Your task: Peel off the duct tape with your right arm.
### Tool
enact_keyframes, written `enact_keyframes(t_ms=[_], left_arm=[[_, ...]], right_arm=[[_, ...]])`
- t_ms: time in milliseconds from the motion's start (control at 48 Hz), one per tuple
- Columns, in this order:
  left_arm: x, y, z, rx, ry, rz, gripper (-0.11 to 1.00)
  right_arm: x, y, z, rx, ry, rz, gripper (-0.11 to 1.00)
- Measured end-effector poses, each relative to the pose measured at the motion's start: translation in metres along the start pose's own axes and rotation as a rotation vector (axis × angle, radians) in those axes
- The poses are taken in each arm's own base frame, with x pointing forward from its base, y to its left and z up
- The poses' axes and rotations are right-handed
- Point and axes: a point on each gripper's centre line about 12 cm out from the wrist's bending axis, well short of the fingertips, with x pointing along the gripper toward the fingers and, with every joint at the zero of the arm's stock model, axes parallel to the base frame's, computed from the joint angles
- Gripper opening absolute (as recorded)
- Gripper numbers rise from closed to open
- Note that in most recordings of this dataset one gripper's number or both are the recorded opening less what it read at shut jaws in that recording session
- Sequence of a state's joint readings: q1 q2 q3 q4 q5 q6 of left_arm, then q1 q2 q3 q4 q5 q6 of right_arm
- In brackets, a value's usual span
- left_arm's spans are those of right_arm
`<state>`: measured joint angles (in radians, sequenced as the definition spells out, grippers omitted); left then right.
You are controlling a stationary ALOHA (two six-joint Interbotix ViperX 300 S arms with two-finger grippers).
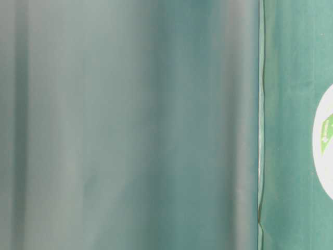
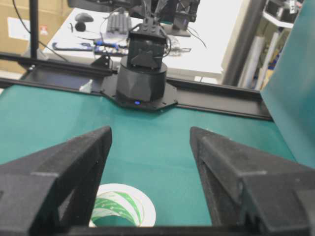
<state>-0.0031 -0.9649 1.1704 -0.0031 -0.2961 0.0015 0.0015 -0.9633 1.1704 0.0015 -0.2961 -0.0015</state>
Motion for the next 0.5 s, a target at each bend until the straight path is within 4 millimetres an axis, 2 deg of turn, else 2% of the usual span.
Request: enact_keyframes(t_ms=[42, 146, 229, 500], left_arm=[[0.0, 0.0, -0.001, 0.0, -0.002, -0.001, 0.21], [-0.001, -0.003, -0.003, -0.004, -0.012, -0.014, 0.03], [-0.002, -0.004, -0.005, -0.011, -0.015, -0.02, 0.0], [-0.003, -0.008, -0.011, -0.022, -0.003, -0.039, 0.01]], right_arm=[[0.0, 0.0, -0.001, 0.003, 0.003, 0.0, 0.22], [-0.002, 0.0, -0.011, 0.009, 0.028, 0.001, 0.02], [-0.003, 0.0, -0.015, 0.011, 0.031, 0.001, -0.07], [-0.004, 0.001, -0.02, 0.025, 0.038, 0.003, -0.1]])
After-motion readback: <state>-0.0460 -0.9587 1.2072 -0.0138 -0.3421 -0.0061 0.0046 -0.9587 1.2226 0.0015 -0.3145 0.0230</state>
